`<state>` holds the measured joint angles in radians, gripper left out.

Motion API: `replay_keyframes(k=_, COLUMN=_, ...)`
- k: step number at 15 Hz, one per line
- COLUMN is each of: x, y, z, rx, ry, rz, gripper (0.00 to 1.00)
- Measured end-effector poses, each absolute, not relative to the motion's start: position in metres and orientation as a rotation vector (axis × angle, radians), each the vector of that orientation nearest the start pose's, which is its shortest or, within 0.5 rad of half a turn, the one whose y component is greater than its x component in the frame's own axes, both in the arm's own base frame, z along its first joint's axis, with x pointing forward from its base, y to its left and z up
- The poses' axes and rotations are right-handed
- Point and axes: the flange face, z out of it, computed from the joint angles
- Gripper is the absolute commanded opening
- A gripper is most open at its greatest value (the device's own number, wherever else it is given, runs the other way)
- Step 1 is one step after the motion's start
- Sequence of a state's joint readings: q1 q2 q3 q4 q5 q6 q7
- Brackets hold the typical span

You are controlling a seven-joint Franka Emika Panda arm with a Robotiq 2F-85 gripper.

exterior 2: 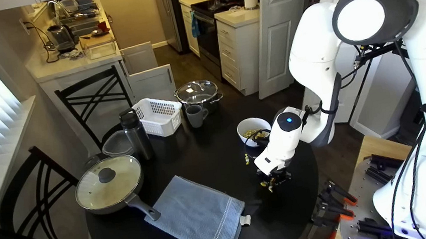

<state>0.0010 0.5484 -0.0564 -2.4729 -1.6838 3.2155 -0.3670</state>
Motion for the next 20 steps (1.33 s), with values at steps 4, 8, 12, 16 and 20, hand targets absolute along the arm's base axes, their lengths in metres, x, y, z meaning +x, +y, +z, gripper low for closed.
replay_keyframes(k=4, x=0.375, y=0.069, z=0.099, rx=1.654, ry=2.575, rz=0.221, gripper=0.04)
replay_keyframes(k=8, x=0.399, y=0.056, z=0.134, rx=1.647, ry=2.477, rz=0.288, gripper=0.04)
replay_keyframes(k=12, x=0.432, y=0.031, z=0.182, rx=1.692, ry=2.272, rz=0.334, gripper=0.04)
replay_keyframes(k=16, x=0.457, y=0.009, z=0.215, rx=1.711, ry=2.029, rz=0.255, gripper=0.04)
replay_keyframes(k=20, x=0.462, y=-0.010, z=0.210, rx=1.733, ry=1.839, rz=0.138, gripper=0.04)
